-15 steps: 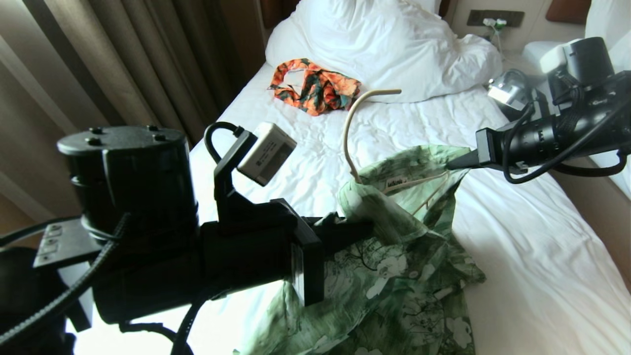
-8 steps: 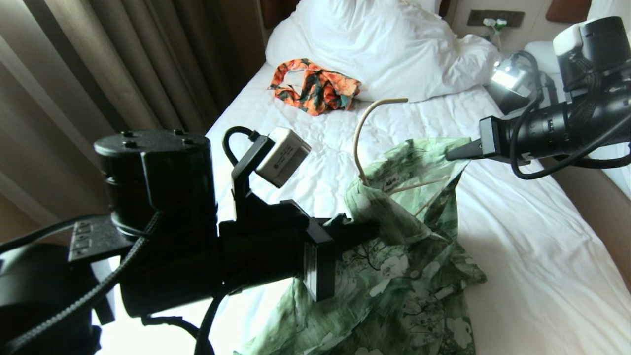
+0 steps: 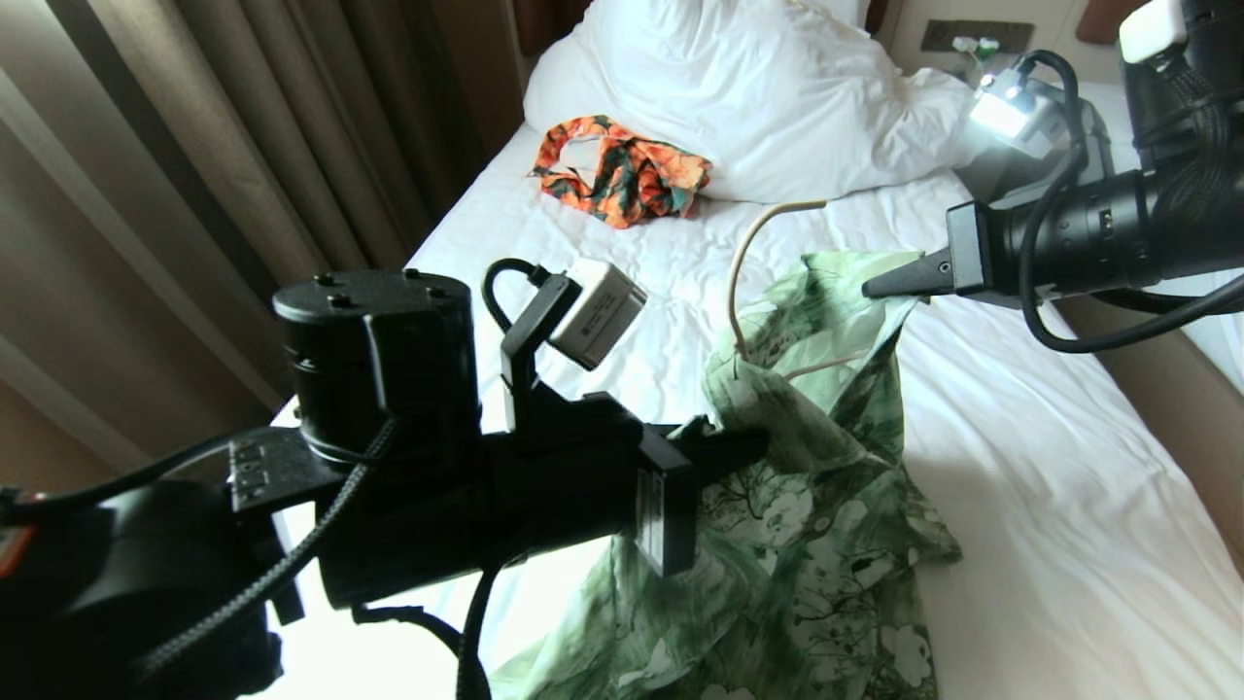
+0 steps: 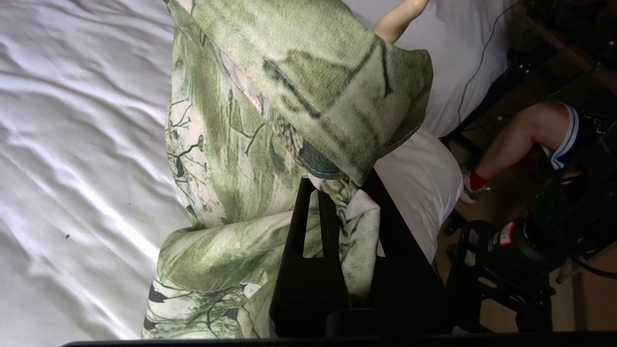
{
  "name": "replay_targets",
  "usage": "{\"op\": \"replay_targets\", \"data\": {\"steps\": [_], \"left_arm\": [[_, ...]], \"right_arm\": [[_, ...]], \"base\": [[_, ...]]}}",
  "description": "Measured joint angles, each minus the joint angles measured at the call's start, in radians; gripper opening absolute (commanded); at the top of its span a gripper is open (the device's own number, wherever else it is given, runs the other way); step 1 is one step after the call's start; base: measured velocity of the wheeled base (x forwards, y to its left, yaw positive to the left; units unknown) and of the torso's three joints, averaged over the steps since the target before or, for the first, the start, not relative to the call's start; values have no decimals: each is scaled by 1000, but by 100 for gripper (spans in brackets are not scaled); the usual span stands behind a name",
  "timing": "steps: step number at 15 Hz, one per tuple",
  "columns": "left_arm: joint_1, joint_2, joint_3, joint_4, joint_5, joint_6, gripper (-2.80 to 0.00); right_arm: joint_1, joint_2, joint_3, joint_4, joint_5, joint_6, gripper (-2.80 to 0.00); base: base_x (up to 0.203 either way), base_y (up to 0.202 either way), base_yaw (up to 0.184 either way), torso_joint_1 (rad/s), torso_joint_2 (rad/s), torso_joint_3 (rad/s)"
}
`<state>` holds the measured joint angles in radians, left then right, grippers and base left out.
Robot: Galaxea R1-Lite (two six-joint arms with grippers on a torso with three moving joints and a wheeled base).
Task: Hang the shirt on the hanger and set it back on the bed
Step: Hook the other side of the shirt onto the hanger
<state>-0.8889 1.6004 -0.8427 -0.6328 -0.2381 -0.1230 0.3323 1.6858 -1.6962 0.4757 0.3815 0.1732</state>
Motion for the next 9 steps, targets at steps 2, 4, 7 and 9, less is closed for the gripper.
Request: {"op": "replay_targets", "data": {"steps": [2, 4, 7, 9], "left_arm": [[3, 43, 8, -99, -2, -5, -280], [5, 91, 8, -187, -7, -21, -280], [5, 179, -22, -322, -8, -33, -280], [5, 230, -54, -355, -7, -39, -280]], "right_arm": [[3, -12, 2, 1, 7, 5, -280], [3, -26, 4, 2, 11, 8, -280], [4, -45, 4, 0, 49, 20, -280], [5, -60, 2, 1, 79, 34, -280]], "base": [[0, 0, 0, 0, 0, 0], [0, 0, 0, 0, 0, 0], [0, 0, 0, 0, 0, 0], [0, 0, 0, 0, 0, 0]]}}
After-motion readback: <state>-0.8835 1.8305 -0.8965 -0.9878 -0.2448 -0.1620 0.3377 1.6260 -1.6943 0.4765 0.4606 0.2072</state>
